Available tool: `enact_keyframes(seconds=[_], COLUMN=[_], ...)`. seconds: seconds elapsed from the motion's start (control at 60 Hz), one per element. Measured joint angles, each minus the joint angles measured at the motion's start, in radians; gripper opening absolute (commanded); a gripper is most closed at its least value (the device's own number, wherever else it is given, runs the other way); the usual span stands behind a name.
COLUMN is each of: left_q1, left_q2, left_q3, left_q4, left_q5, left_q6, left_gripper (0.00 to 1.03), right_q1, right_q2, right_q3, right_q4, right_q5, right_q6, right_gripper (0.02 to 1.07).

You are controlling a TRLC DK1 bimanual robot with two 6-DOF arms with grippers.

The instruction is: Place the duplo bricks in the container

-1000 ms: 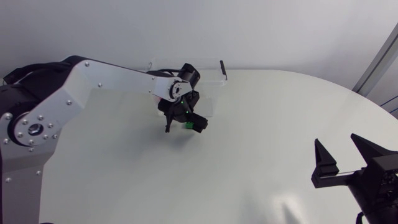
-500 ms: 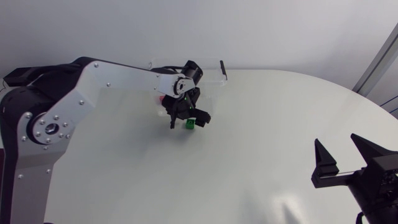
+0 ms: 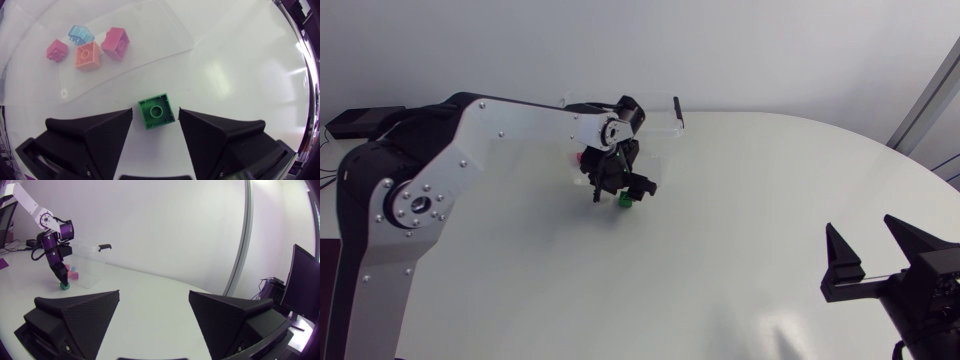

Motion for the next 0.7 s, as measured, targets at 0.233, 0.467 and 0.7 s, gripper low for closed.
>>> enact_keyframes(seconds=[0.233, 0.467, 0.7], left_q1=[0.016, 0.011, -0.014], left_q2=[0.033, 0.035, -0.024], left_q3=[0.003, -0.002, -0.101], left_q4=[-0.002, 0.018, 0.058], left_q5=[0.000, 0.000, -0.003], left_q6=[-0.016, -0.019, -0.018], left_gripper=[0.33, 0.30, 0.30], right_q1=[0.000, 0.000, 0.000], right_q2=[0.000, 0.000, 0.000], right_q3=[0.000, 0.000, 0.000], right_q4=[0.000, 0.000, 0.000], right_q5=[0.000, 0.000, 0.000], right_q6=[0.000, 0.000, 0.000], right_gripper=[1.02, 1.02, 1.02])
